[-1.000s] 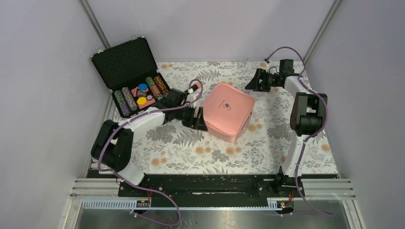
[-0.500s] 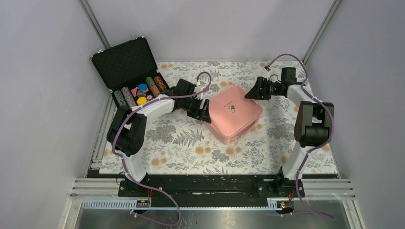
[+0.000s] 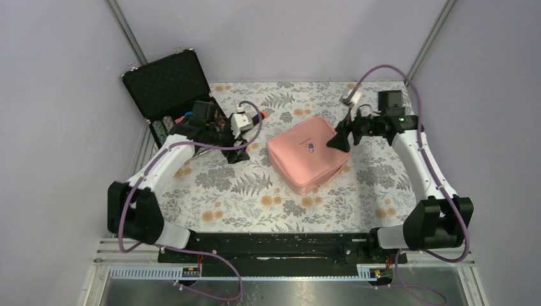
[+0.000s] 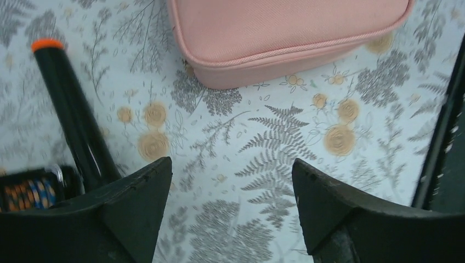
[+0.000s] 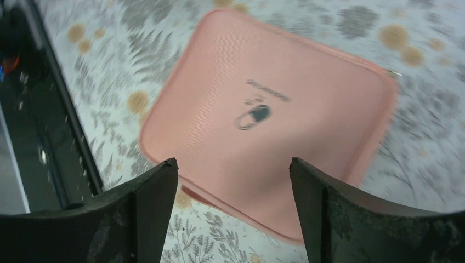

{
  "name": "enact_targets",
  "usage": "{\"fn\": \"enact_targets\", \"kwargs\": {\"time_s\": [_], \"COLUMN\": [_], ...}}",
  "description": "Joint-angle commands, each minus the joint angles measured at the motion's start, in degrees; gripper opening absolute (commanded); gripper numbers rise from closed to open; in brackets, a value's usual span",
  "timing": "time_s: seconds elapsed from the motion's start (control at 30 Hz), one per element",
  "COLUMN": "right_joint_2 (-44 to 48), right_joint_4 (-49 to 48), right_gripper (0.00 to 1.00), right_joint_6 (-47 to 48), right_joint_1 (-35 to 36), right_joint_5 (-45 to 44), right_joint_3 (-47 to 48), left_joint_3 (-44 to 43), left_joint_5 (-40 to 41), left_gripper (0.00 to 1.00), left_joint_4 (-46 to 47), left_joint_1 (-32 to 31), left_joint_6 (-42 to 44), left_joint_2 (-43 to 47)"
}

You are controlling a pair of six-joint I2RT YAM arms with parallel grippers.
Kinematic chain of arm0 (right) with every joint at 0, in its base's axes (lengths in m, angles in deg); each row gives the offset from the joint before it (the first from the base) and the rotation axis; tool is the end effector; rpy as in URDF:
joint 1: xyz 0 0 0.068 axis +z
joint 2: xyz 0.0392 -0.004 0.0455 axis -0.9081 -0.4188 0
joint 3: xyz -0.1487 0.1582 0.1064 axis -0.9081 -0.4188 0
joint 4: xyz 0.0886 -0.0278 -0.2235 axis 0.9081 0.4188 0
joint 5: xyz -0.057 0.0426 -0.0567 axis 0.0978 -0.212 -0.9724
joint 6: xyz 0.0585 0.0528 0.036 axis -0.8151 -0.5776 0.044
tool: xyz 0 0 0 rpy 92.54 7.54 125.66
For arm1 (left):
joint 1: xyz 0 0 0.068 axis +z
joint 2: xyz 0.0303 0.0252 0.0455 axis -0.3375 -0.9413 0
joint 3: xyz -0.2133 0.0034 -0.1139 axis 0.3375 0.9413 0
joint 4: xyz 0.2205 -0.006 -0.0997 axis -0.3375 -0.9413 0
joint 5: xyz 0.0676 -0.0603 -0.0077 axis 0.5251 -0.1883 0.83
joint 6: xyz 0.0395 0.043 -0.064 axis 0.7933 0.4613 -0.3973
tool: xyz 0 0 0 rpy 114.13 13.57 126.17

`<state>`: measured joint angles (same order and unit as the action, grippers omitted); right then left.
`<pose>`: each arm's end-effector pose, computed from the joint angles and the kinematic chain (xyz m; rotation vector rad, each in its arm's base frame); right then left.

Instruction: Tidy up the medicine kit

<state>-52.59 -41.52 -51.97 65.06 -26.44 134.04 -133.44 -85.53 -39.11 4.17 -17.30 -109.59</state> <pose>0.2973 0.0600 0.2872 -0.9780 1.8337 0.7226 0.2743 -0.1284 0.2357 1.2043 1.9268 -0.7067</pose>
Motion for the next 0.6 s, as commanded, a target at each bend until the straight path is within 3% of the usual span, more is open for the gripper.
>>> {"fn": "enact_targets", "kwargs": {"time_s": [0.0, 0.13, 0.33, 0.47, 0.57], "right_joint_2": [1.7, 3.7, 5.1, 5.1, 4.9], "right_joint_4": [9.7, 12.7, 12.2, 13.8, 14.1], "right_gripper": [0.81, 0.79, 0.77, 0.77, 0.77], "right_joint_6": [21.0, 28.9, 29.6, 29.8, 29.4], "right_joint_1": [10.4, 16.8, 20.0, 20.9, 21.3], "right_joint_5": [-3.3, -6.2, -8.9, -10.4, -11.5], "right_joint_3": [-4.4, -6.8, -9.6, -9.3, -8.7], "left_joint_3": [-6.9, -15.5, -17.8, -25.1, -28.0], "left_joint_5": [-5.8, -9.3, -8.8, -8.3, -7.6], "left_gripper": [0.78, 0.70, 0.65, 0.63, 0.62], "left_joint_4": [-5.3, -9.5, -0.4, -11.3, -12.6], "left_joint_1": [-0.7, -0.8, -1.6, -2.9, -4.0], "left_joint_6": [26.5, 32.9, 32.5, 39.7, 41.6], "left_joint_2": [-10.7, -21.5, -25.7, -30.2, -32.8]}}
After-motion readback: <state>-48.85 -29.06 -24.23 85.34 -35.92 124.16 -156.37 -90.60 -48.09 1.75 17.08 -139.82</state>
